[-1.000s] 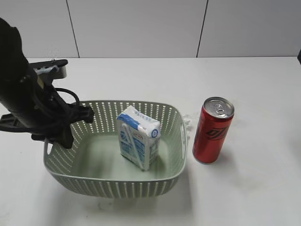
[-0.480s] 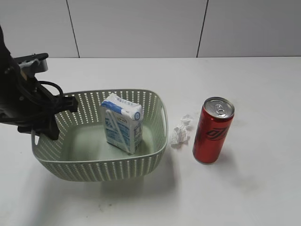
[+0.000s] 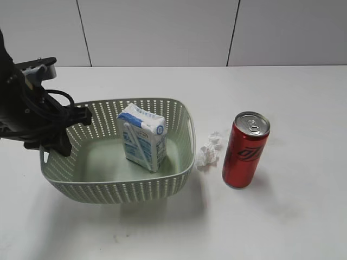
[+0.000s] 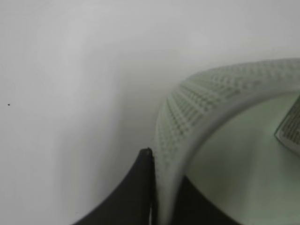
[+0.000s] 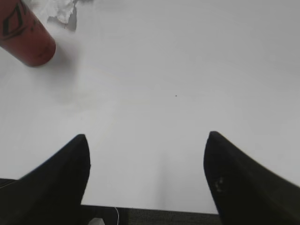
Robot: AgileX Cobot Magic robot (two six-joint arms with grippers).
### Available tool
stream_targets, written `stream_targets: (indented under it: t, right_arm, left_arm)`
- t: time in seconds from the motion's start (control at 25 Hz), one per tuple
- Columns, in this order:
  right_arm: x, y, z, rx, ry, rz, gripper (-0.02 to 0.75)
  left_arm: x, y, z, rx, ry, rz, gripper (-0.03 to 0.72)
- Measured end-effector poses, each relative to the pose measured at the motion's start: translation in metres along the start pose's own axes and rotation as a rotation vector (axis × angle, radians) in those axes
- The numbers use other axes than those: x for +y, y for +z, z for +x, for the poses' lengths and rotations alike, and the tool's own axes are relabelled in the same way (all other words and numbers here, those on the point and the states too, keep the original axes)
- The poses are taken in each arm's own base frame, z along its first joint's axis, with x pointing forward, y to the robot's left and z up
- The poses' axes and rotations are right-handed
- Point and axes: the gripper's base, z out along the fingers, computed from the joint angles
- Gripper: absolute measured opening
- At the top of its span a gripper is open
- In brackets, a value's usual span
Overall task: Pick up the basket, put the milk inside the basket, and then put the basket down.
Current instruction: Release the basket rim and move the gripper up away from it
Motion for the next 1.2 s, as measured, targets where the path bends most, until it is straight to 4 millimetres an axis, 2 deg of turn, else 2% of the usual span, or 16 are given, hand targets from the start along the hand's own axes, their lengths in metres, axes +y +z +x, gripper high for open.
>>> stream_targets:
  t: [0.16,0.28,0.72,0.92,1.2]
  right_arm:
    - [0.002,0.006,0.034,-0.009,0.008,0.001,0.592]
    - [0.003,0.005,0.05,-0.032,0.01,0.001,0.59]
    - [0.005,-0.026,0.077,-0.287,0.01,0.017,0.591]
    - [0.006,-0.035,0.086,-0.378,0.009,0.022,0.591]
    - [0.006,-0.038,0.088,-0.4,0.01,0.023,0.591]
  left_arm:
    - [-0.001,0.0,-0.001,-0.015,0.001,0.006,0.005]
    - [-0.001,0.0,-0.002,-0.017,0.001,0.007,0.005]
    - [-0.003,0.001,-0.008,-0.055,0.008,0.016,0.005]
    - [-0.01,0.011,-0.03,-0.03,0.044,-0.024,0.005]
    - [-0.03,0.018,-0.076,-0.063,0.074,-0.013,0.005]
